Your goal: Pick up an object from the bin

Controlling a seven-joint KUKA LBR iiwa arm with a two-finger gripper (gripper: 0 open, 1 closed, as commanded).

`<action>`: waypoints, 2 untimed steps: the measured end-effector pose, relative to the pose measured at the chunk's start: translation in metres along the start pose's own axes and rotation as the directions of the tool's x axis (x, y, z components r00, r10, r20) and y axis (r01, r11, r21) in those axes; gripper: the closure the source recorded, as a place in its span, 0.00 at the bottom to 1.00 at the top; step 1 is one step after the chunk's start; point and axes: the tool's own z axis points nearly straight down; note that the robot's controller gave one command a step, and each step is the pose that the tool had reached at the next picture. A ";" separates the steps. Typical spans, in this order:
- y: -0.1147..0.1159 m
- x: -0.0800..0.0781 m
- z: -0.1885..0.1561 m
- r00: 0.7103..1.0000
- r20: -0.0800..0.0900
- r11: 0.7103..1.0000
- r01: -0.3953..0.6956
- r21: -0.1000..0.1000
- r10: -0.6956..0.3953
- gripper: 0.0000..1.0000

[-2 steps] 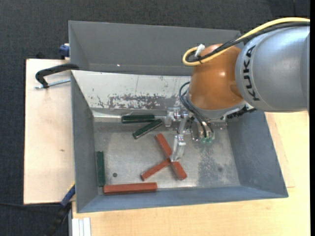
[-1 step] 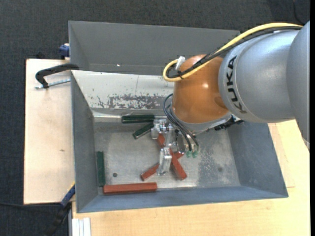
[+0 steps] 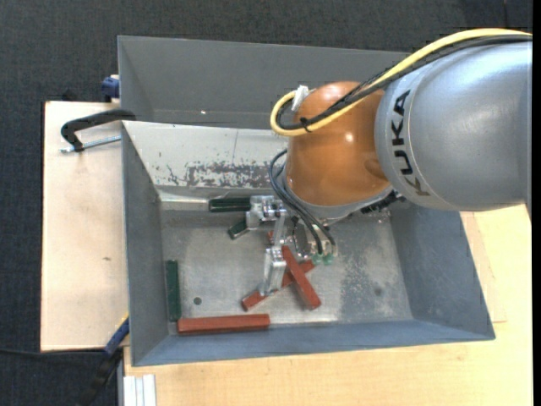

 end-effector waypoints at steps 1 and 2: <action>-0.018 0.003 0.027 0.999 -0.006 0.999 0.037 0.006 -0.037 0.00; -0.019 -0.007 0.053 1.000 -0.012 1.000 -0.010 0.005 0.010 0.00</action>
Offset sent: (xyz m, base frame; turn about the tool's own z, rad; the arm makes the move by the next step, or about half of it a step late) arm 0.0214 0.0081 -0.0214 0.1079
